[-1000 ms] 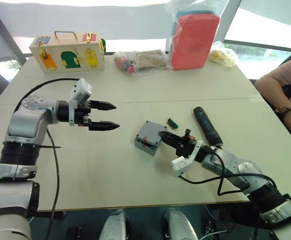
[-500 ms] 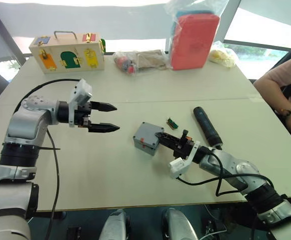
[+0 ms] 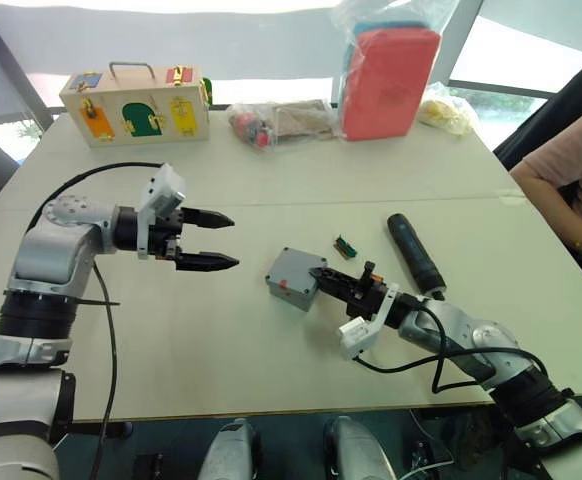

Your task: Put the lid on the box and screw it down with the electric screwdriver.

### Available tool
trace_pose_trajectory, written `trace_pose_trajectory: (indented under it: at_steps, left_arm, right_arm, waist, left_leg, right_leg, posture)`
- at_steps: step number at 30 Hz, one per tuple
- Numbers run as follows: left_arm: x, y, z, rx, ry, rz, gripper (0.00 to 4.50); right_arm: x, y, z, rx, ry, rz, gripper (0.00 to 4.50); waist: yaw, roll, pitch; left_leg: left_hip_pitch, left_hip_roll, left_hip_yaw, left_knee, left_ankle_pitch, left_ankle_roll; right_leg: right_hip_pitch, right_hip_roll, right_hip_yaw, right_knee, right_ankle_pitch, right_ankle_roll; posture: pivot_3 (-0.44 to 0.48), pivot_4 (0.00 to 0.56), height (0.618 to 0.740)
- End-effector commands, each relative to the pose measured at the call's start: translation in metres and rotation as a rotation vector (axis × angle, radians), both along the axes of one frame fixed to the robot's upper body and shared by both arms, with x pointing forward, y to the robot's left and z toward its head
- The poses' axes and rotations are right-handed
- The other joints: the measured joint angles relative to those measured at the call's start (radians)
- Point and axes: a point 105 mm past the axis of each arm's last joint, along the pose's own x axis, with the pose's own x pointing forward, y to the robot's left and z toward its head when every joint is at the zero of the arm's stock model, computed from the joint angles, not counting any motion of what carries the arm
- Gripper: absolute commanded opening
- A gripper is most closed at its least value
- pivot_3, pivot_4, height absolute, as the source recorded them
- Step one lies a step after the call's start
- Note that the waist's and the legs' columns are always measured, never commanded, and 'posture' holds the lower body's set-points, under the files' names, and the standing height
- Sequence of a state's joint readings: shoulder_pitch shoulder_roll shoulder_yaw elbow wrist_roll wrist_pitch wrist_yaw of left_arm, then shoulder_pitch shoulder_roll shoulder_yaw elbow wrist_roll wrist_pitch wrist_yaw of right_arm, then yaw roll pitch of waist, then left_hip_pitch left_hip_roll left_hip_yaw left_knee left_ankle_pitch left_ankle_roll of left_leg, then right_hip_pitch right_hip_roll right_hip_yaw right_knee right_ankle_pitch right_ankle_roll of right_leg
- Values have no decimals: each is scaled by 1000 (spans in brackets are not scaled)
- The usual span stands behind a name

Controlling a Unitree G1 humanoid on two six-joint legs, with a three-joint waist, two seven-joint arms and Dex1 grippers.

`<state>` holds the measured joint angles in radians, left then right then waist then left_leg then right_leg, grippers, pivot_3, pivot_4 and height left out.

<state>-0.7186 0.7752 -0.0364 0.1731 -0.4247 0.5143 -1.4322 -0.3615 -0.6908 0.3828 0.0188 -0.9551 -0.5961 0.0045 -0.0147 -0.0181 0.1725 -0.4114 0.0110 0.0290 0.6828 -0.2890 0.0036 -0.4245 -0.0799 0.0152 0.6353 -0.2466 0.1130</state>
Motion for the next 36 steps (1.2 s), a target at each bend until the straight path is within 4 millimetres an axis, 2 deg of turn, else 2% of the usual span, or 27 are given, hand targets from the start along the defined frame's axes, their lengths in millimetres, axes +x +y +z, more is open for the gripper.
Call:
trace_pose_trajectory:
  at_steps: [1,22,28,34,36]
  left_arm:
    - [-3,-1,10,1,-46,-11,4474]
    - [0,-4,12,-8,-54,3,4474]
    - [0,-4,11,-10,-56,3,4474]
    - [1,-15,8,-8,-93,-24,4474]
    - [4,-20,8,-10,-105,-23,3962]
  right_arm:
    - [2,-4,7,36,-10,-13,193]
    - [9,-3,6,28,-1,-26,193]
    - [7,-3,-2,5,21,-23,193]
    - [4,-6,-9,-11,18,-26,193]
    - [4,-7,-11,-14,17,-30,193]
  waist:
    - [0,0,0]
    - [0,0,0]
    - [0,0,0]
    - [1,0,0]
    - [1,0,0]
  left_leg:
    - [0,0,0,0,0,0]
    - [0,0,0,0,0,0]
    - [0,0,0,0,0,0]
    - [0,0,0,0,0,0]
    - [0,0,0,0,0,0]
  right_leg:
    - [0,0,0,0,0,0]
    - [0,0,0,1,0,0]
    - [0,0,0,1,0,0]
    - [0,0,0,1,0,0]
    - [0,0,0,1,0,0]
  posture:
    - [0,150,730]
    - [0,150,730]
    - [0,150,730]
    - [0,150,730]
    - [0,150,730]
